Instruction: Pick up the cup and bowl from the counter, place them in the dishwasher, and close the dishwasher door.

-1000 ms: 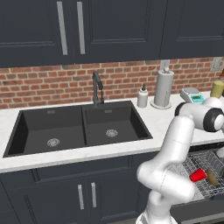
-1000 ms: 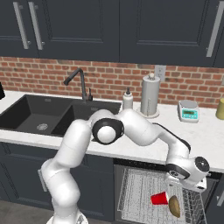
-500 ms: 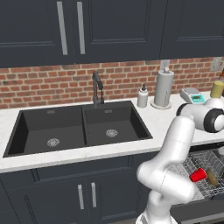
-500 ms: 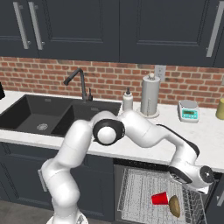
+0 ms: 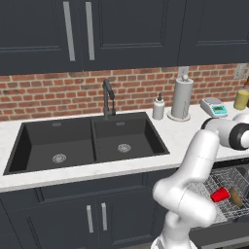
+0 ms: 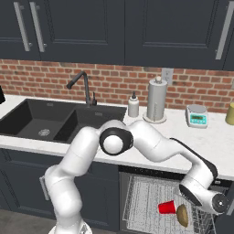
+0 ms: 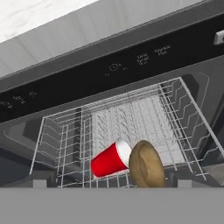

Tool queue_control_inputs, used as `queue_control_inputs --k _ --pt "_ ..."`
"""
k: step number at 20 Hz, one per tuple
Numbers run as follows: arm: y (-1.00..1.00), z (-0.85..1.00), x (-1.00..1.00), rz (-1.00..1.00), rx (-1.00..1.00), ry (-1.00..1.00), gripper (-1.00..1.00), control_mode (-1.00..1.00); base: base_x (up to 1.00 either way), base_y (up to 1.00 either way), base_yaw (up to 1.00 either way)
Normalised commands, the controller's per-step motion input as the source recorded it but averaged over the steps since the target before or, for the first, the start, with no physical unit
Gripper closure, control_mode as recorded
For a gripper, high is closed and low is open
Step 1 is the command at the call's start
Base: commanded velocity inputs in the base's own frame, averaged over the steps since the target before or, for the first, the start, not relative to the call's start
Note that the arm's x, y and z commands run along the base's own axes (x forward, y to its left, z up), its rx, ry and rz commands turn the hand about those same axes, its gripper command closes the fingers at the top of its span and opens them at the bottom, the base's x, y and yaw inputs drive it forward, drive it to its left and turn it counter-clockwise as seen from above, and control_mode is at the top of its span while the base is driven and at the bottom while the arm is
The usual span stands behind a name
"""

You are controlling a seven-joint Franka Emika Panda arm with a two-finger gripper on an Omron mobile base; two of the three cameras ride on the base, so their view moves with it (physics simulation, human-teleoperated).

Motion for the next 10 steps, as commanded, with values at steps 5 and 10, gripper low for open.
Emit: queue_control_inputs --k 5,10 --pt "0.0 -0.27 -0.44 -0.07 0.0 0.01 -1.0 -1.0 0.0 0.0 0.0" --pt "0.0 -0.02 -1.0 -0.22 0.0 -0.06 -1.0 -1.0 0.0 0.0 0.0"
